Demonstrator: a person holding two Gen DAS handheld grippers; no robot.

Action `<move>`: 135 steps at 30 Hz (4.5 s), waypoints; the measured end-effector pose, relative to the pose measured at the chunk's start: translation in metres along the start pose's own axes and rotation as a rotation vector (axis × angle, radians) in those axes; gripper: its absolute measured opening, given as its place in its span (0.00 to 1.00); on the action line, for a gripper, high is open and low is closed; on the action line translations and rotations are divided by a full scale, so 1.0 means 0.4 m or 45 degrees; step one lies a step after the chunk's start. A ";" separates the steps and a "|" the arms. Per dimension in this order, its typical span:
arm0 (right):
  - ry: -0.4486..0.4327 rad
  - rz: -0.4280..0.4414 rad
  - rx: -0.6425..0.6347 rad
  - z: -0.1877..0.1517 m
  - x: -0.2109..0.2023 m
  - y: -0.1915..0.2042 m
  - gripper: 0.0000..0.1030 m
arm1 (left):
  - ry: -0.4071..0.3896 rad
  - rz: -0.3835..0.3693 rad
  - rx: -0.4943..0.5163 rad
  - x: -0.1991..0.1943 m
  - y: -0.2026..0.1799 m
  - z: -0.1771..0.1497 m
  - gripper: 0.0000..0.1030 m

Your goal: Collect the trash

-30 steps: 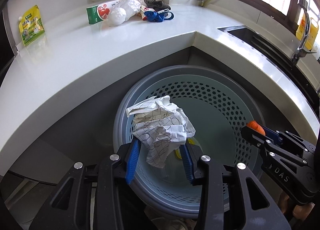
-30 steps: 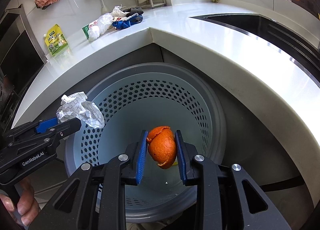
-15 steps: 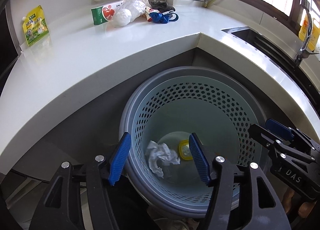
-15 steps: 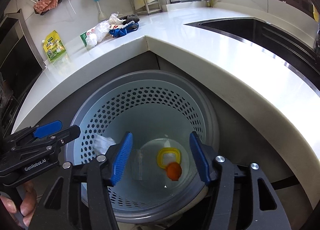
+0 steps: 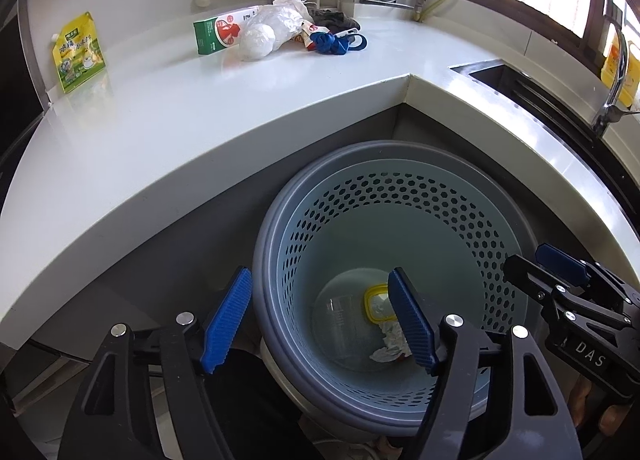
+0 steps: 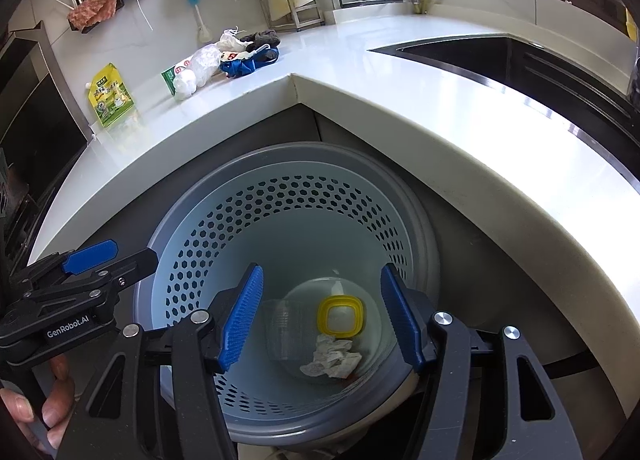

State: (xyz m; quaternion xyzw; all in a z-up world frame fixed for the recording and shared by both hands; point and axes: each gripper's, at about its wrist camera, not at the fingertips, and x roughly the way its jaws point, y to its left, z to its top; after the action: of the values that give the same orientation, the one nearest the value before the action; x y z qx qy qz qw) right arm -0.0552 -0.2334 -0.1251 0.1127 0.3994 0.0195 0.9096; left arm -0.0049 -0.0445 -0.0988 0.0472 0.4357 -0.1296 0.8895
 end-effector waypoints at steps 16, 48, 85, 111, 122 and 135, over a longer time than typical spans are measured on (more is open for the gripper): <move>-0.050 -0.004 -0.041 0.031 -0.038 0.034 0.64 | -0.096 0.032 -0.008 -0.051 0.030 0.025 0.81; -0.197 0.011 -0.072 0.247 0.010 0.071 0.72 | -0.321 0.102 -0.082 -0.050 0.135 0.259 0.89; -0.097 0.010 -0.179 0.530 0.347 0.238 0.72 | -0.295 0.177 -0.220 0.102 0.265 0.442 0.91; -0.120 0.041 -0.206 0.544 0.357 0.234 0.26 | -0.256 0.091 -0.200 0.128 0.229 0.468 0.91; -0.155 0.121 -0.070 0.523 0.287 0.142 0.25 | -0.132 0.064 -0.155 0.196 0.184 0.514 0.91; -0.158 0.151 -0.034 0.515 0.281 0.117 0.25 | -0.034 0.045 -0.165 0.251 0.182 0.537 0.62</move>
State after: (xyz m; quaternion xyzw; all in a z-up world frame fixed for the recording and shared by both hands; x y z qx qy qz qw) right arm 0.1744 -0.2128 -0.0608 0.1249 0.3346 0.0717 0.9313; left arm 0.2376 -0.0358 -0.0476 -0.0044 0.4305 -0.0859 0.8985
